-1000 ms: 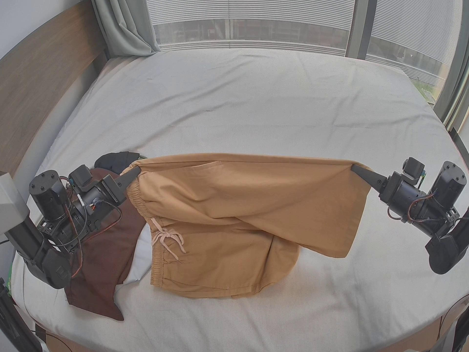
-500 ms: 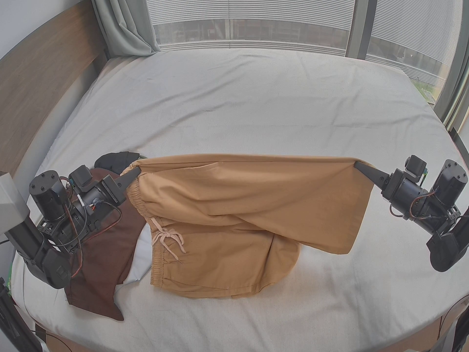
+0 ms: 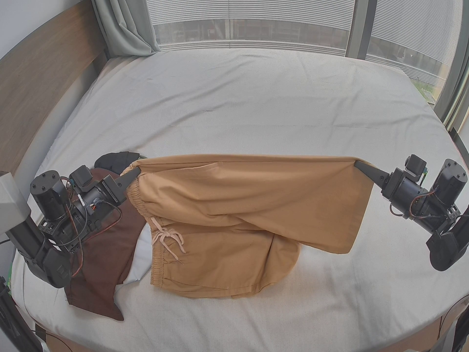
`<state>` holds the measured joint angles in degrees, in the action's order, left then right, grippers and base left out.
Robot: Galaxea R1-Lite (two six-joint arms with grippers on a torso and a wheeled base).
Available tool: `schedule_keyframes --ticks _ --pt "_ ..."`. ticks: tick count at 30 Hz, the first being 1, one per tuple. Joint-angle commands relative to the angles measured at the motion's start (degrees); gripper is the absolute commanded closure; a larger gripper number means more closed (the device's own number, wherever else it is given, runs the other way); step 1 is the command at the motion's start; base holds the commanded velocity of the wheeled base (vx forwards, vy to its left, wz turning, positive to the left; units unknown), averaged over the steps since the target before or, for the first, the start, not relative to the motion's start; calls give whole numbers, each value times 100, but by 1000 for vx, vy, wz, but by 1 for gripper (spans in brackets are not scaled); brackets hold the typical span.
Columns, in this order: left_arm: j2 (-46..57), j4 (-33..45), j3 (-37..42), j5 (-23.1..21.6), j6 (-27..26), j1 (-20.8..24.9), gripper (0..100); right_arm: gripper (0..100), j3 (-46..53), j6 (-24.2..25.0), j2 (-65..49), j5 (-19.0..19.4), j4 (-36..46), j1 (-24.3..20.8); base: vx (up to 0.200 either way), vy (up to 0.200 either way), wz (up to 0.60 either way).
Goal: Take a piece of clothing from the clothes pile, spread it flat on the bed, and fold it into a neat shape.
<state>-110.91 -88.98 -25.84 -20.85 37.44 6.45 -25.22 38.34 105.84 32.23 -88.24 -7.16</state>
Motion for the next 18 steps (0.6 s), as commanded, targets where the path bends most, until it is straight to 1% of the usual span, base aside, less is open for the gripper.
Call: schedule_keyframes --ticks 1,10,15,18 --pt "8 -5 0 2 0 6 100 100 0 -11 16 2 -1 -5 0 0 0" --pt "-89 -5 -202 10 9 49 100 100 -202 -19 42 -33 -1 -49 0 0 0" --pt "-212 3 -641 37 44 49 100 100 -633 -19 464 -33 -1 -14 0 0 0" --pt "-414 3 -773 37 9 58 100 100 -844 -19 631 -33 -1 -14 0 0 0"
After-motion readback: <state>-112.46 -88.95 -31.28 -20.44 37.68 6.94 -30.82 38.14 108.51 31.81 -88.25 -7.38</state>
